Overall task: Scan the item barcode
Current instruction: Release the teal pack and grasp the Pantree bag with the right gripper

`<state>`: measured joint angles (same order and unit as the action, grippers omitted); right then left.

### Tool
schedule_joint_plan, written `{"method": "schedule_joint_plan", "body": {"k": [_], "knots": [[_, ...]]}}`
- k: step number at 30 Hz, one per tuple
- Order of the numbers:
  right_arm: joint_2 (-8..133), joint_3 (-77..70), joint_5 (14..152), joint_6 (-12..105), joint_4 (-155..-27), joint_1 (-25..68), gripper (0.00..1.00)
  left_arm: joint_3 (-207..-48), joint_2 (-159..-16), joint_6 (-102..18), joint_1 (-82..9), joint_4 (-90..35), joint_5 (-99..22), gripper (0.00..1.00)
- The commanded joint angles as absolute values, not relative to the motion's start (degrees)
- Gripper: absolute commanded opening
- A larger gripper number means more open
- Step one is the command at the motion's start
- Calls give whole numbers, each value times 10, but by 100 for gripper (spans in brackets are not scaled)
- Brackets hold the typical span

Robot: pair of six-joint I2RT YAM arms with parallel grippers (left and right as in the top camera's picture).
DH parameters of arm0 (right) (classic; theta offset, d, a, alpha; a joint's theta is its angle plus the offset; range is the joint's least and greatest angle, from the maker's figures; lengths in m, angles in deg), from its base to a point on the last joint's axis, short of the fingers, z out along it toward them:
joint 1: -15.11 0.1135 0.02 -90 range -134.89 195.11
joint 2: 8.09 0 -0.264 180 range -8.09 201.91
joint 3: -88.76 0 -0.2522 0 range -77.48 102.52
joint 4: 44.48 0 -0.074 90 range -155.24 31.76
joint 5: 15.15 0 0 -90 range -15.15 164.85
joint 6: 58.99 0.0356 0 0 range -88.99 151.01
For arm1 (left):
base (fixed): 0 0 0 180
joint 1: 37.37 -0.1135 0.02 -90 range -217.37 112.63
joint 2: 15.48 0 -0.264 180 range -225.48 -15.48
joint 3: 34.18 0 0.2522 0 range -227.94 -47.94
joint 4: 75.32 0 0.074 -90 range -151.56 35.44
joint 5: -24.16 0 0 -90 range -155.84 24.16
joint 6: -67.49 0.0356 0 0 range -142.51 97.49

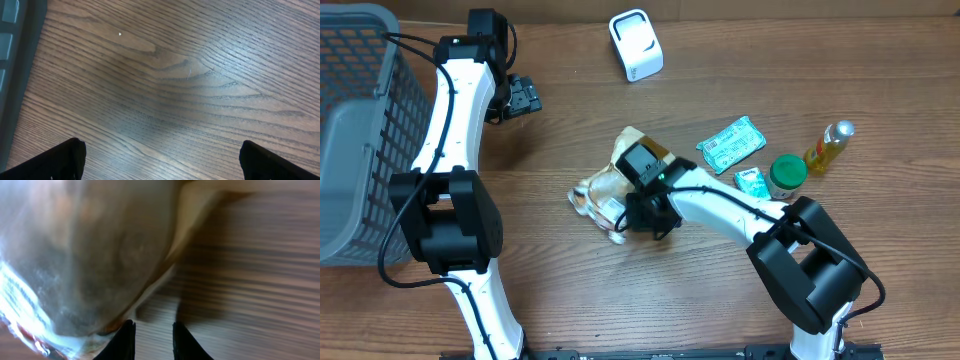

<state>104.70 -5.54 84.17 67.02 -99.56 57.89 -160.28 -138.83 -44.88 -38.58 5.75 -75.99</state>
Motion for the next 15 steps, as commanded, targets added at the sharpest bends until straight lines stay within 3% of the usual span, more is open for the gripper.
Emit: {"method": "schedule_joint_plan", "body": {"k": [1,7,11,15], "knots": [[1045,-83,970,675,-913,601,21,-1607,-1376,-450,-385,57,-768,100],[1045,-86,938,670,-810,629,28,-1607,-1376,-450,-385,57,-767,100],[1042,-70,981,670,-821,626,25,-1607,-1376,-450,-385,57,-768,99],[1022,-32,1019,646,-852,610,31,-1607,-1376,-450,-385,57,-768,100]]}}
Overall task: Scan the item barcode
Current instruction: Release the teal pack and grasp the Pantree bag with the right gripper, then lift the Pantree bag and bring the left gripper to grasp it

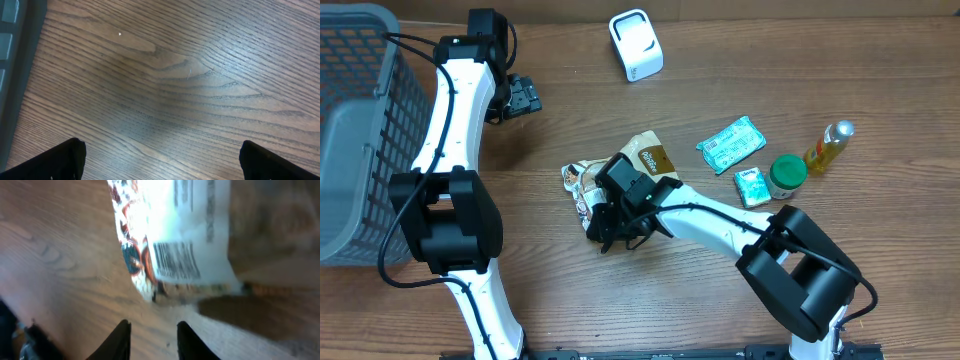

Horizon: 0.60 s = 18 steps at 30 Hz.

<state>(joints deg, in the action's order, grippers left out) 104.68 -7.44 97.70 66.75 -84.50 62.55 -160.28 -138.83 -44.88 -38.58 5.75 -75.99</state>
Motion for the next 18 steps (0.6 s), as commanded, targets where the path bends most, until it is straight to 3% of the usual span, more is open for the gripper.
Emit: {"method": "schedule_joint_plan", "body": {"k": [1,6,9,12,14,18], "knots": [[1015,-21,1017,628,-860,603,33,-1607,-1376,-450,-385,57,-768,100],[989,-2,957,595,-876,553,38,-1607,-1376,-450,-385,57,-768,100],[990,-3,851,594,-885,522,44,-1607,-1376,-450,-385,57,-768,100],[991,-3,760,594,-897,500,54,-1607,-1376,-450,-385,57,-768,100],[993,-3,756,595,-899,490,63,-1607,-1376,-450,-385,57,-768,99],[998,-9,764,594,-901,489,67,-1607,-1376,-450,-385,57,-768,100]]}}
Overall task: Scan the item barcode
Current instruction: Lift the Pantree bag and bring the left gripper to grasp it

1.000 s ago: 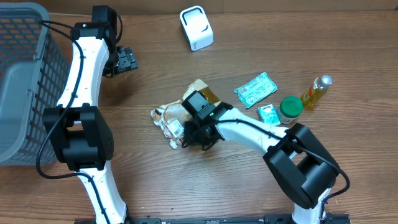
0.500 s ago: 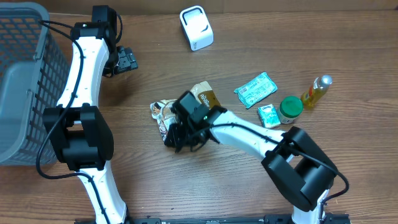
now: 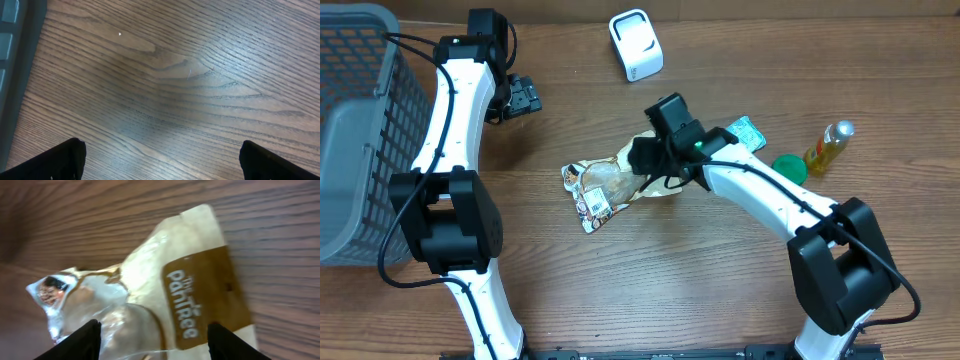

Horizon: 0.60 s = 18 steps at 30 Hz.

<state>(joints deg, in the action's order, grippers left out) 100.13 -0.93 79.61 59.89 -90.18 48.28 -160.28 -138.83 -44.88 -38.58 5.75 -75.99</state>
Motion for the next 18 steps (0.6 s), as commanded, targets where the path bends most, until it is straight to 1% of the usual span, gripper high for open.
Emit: {"method": "schedule_joint_plan", "body": {"k": [1,4,6,14,18], "knots": [[998,-13,764,594,-901,489,68,-1607,-1376,-450,-385,57,-768,100],[1002,-24,762,594,-898,489,78,-1607,-1376,-450,-385,57,-768,100],[1007,-29,757,594,-893,489,82,-1607,-1376,-450,-385,57,-768,100],[1031,-32,758,594,-883,489,88,-1607,-1376,-452,-385,57,-761,100],[1032,-33,758,594,-886,489,89,-1607,-1376,-452,-385,89,-672,99]]}}
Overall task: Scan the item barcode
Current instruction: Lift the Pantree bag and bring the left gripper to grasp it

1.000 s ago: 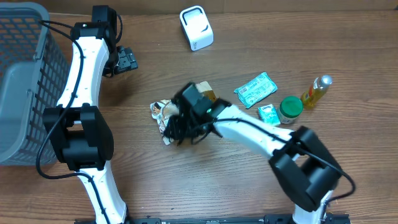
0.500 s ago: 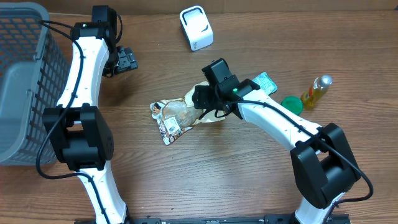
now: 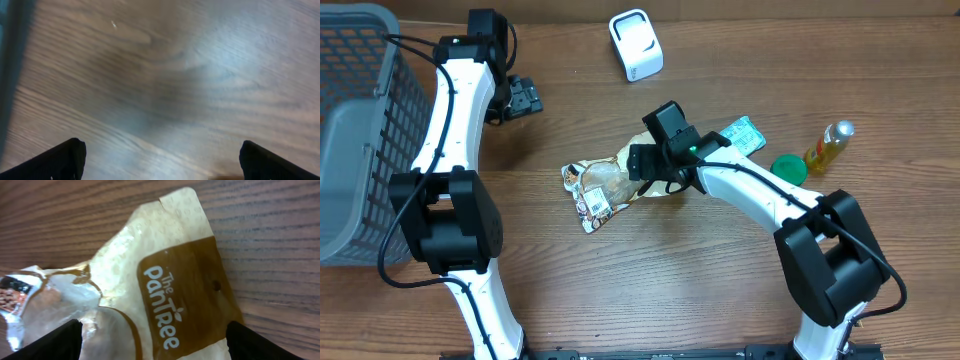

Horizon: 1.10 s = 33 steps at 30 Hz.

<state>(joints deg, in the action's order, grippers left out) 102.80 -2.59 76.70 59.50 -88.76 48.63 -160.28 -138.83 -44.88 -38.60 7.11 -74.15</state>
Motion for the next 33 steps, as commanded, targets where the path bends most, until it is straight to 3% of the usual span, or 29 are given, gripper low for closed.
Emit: {"method": "schedule_joint_plan", "body": {"k": [1,9,10,12,13,15,33], "knots": [[1032,-33,758,594,-886,489,90,-1606,-1376,-452,-385,97,-655,99],[1032,-33,758,594,-886,489,91,-1596,-1378,-371,-364,152,-511,100],[1032,-33,758,594,-886,489,91,-1596,-1379,-364,-359,162,-511,91],[1032,-33,758,594,-888,489,91,-1595,-1379,-345,-349,182,-512,45],[1032,-33,758,594,-889,489,91,-1595,-1379,-339,-346,191,-512,31],[1032,-33,758,594,-893,488,91,-1590,-1379,-338,-338,205,-512,15],[1032,-33,768,594,-911,482,91,-1385,-1380,-337,-286,118,-527,4]]}}
